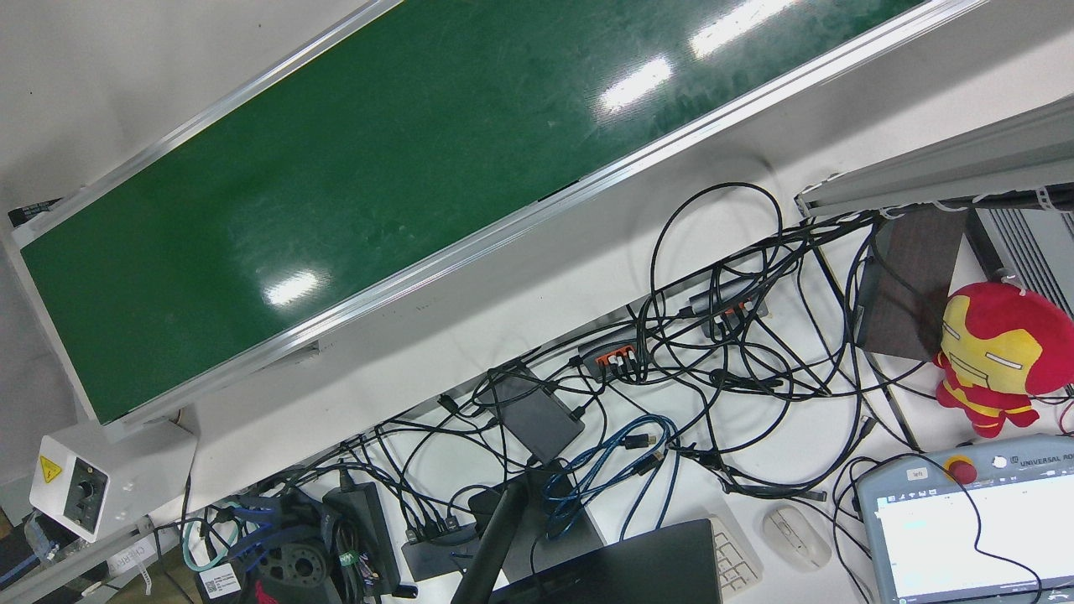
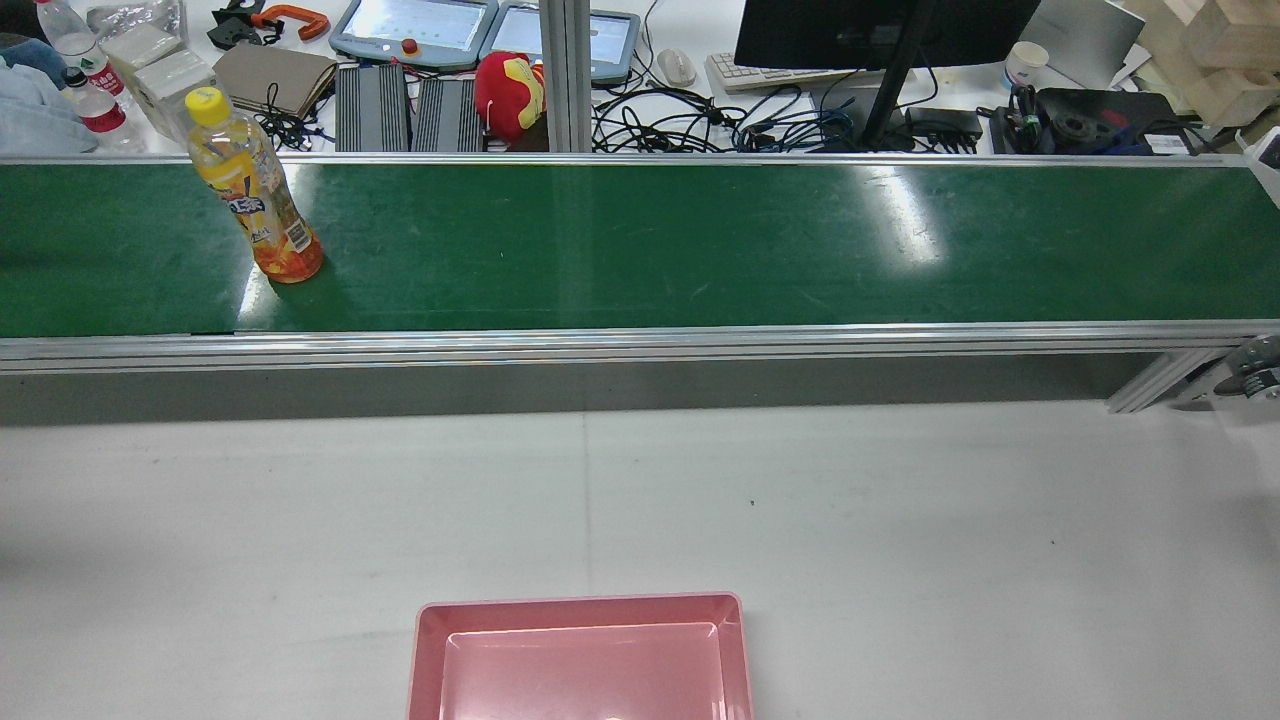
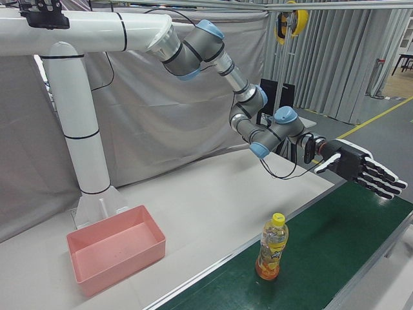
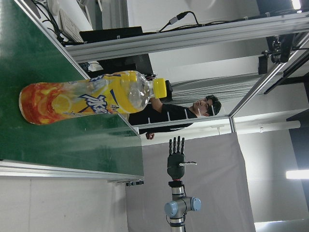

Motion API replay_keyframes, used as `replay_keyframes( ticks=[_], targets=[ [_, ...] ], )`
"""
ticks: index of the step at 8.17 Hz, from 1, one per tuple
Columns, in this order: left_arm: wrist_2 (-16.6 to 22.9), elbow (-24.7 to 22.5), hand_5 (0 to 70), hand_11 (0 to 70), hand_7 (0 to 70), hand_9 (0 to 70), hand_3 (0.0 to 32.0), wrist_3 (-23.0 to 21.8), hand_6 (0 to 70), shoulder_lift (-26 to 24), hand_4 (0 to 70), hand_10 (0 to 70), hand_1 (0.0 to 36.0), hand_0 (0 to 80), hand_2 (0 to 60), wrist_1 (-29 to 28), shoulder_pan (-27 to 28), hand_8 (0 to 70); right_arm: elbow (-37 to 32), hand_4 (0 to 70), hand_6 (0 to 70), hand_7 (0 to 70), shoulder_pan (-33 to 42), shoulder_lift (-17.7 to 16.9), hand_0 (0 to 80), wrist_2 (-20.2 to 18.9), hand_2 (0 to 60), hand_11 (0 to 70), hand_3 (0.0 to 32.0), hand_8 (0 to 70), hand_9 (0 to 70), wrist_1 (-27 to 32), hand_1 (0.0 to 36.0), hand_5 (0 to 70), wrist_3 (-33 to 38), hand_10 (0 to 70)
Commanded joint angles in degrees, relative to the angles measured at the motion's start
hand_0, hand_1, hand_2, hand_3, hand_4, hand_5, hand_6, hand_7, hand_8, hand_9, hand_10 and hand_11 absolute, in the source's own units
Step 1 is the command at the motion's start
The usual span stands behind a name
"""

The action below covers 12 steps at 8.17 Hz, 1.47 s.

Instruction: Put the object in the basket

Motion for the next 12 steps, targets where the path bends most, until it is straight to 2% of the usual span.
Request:
replay_keyframes(
  ticks=[1,2,3,4,6,8,11,12],
  targets=[
    [-0.55,-1.80,10.3,2.9,0.0,0.1,0.0,0.87,0.0,-1.41,8.1,0.0,21.4,80.0,0.0,2.45,7.06,0.9,0.00,0.0,0.0,0.0,0.00,0.00,0.0,-0.09,0.0,0.0,0.0,0.0,0.0,-0.03,0.0,0.0,0.00,0.0],
    [-0.72,-1.72,9.1,3.3,0.0,0.0,0.0,0.86,0.0,-2.20,7.9,0.0,18.1,80.0,0.0,2.54,8.75,0.9,0.00,0.0,0.0,0.0,0.00,0.00,0.0,0.00,0.0,0.0,0.0,0.0,0.0,-0.03,0.0,0.0,0.00,0.0],
    [-0.72,-1.72,5.2,1.2,0.0,0.0,0.0,2.00,0.0,-3.43,6.1,0.0,12.4,80.0,0.0,3.41,9.81,0.2,0.00,0.0,0.0,0.0,0.00,0.00,0.0,0.00,0.0,0.0,0.0,0.0,0.0,-0.03,0.0,0.0,0.00,0.0],
    [-2.29,-1.72,6.2,1.9,0.0,0.0,0.0,3.14,0.0,-3.70,6.0,0.0,12.7,80.0,0.0,3.59,11.21,0.7,0.00,0.0,0.0,0.0,0.00,0.00,0.0,0.00,0.0,0.0,0.0,0.0,0.0,-0.03,0.0,0.0,0.00,0.0],
    [-9.83,-1.54,8.3,2.5,0.0,1.3,0.0,3.50,0.0,-3.62,6.1,0.0,13.6,80.0,0.0,4.47,18.40,1.9,0.00,0.0,0.0,0.0,0.00,0.00,0.0,0.00,0.0,0.0,0.0,0.0,0.0,0.06,0.0,0.0,0.00,0.0],
    [-11.09,-1.63,7.3,1.5,0.0,1.2,0.0,5.16,0.0,-3.88,5.5,0.0,11.4,80.0,0.0,5.09,19.58,1.8,0.00,0.0,0.0,0.0,0.00,0.00,0.0,0.00,0.0,0.0,0.0,0.0,0.0,-0.03,0.0,0.0,0.00,0.0],
    [-11.36,-1.19,8.3,1.1,0.0,1.1,0.0,6.14,0.0,-7.74,5.9,0.0,12.2,80.0,0.0,7.80,21.58,1.7,0.00,0.0,0.0,0.0,0.00,0.00,0.0,0.00,0.0,0.0,0.0,0.0,0.0,-0.03,0.0,0.0,0.00,0.0],
    [-13.01,-0.93,9.2,0.9,0.0,1.4,0.0,6.14,0.0,-8.88,6.0,0.0,12.4,80.0,0.0,8.51,22.82,1.9,0.00,0.0,0.0,0.0,0.00,0.00,0.0,0.00,0.0,0.0,0.0,0.0,0.0,0.06,0.0,0.0,0.00,0.0]
  ],
)
